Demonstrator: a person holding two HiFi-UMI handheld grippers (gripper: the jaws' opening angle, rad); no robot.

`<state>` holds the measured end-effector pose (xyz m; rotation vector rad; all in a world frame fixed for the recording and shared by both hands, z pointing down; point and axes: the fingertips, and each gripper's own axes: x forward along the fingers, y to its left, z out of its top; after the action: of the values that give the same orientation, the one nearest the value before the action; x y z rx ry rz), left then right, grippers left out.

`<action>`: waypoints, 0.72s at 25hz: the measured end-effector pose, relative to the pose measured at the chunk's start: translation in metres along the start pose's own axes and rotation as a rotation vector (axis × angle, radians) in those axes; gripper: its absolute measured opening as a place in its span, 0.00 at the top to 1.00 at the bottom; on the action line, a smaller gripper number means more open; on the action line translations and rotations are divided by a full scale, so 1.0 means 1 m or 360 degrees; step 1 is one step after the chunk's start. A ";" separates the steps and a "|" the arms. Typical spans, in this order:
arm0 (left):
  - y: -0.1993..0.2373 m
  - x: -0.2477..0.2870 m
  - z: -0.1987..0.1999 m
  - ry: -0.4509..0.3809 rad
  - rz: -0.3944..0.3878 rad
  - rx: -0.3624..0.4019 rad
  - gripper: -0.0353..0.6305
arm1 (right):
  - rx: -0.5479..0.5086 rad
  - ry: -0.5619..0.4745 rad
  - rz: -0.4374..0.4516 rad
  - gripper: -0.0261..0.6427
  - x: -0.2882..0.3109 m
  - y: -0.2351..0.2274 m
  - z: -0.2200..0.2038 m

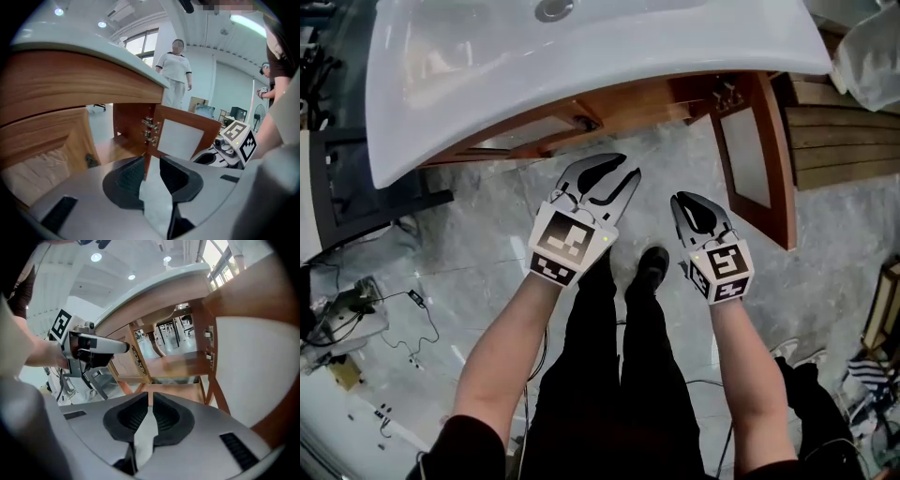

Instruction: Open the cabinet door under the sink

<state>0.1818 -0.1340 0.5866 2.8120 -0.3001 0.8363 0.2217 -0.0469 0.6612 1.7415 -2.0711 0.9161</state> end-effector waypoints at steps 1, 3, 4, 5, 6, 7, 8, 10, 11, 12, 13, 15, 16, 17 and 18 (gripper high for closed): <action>0.010 -0.001 -0.003 0.0004 0.0046 -0.0020 0.77 | -0.0023 0.0001 0.0018 0.89 0.007 0.001 0.007; 0.031 -0.003 -0.009 0.0005 0.0137 -0.0088 0.75 | -0.0069 0.0000 0.0054 0.89 0.022 0.001 0.024; 0.041 -0.003 -0.010 0.0003 0.0177 -0.0126 0.75 | -0.0090 -0.0003 0.0071 0.89 0.030 0.001 0.034; 0.051 -0.004 -0.012 0.0000 0.0209 -0.0162 0.75 | -0.0109 -0.0008 0.0085 0.89 0.040 0.000 0.044; 0.061 -0.005 -0.014 -0.0001 0.0232 -0.0192 0.75 | -0.0126 -0.0013 0.0099 0.89 0.051 0.000 0.053; 0.071 -0.008 -0.018 -0.0001 0.0248 -0.0216 0.75 | -0.0144 -0.0016 0.0114 0.89 0.063 0.002 0.062; 0.079 -0.011 -0.021 0.0000 0.0258 -0.0234 0.75 | -0.0164 -0.0020 0.0129 0.89 0.074 0.005 0.070; 0.090 -0.019 -0.028 0.0006 0.0270 -0.0252 0.75 | -0.0210 -0.0029 0.0159 0.88 0.092 0.015 0.085; 0.094 -0.022 -0.030 0.0009 0.0274 -0.0256 0.75 | -0.0233 -0.0035 0.0176 0.87 0.099 0.019 0.092; 0.099 -0.024 -0.032 0.0011 0.0280 -0.0258 0.75 | -0.0256 -0.0043 0.0193 0.86 0.105 0.022 0.099; 0.103 -0.025 -0.034 0.0013 0.0287 -0.0259 0.75 | -0.0275 -0.0051 0.0212 0.86 0.112 0.025 0.105; 0.114 -0.027 -0.039 0.0017 0.0297 -0.0260 0.75 | -0.0307 -0.0064 0.0250 0.83 0.127 0.029 0.114; 0.118 -0.029 -0.043 0.0020 0.0300 -0.0261 0.75 | -0.0319 -0.0067 0.0267 0.82 0.134 0.032 0.116; 0.122 -0.031 -0.047 0.0023 0.0300 -0.0263 0.75 | -0.0332 -0.0066 0.0284 0.81 0.140 0.036 0.117; 0.124 -0.033 -0.051 0.0027 0.0300 -0.0265 0.75 | -0.0345 -0.0063 0.0301 0.80 0.145 0.040 0.118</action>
<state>0.0974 -0.2368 0.6255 2.6501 -0.6105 0.8298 0.1710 -0.2303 0.6451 1.4858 -2.2953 0.6798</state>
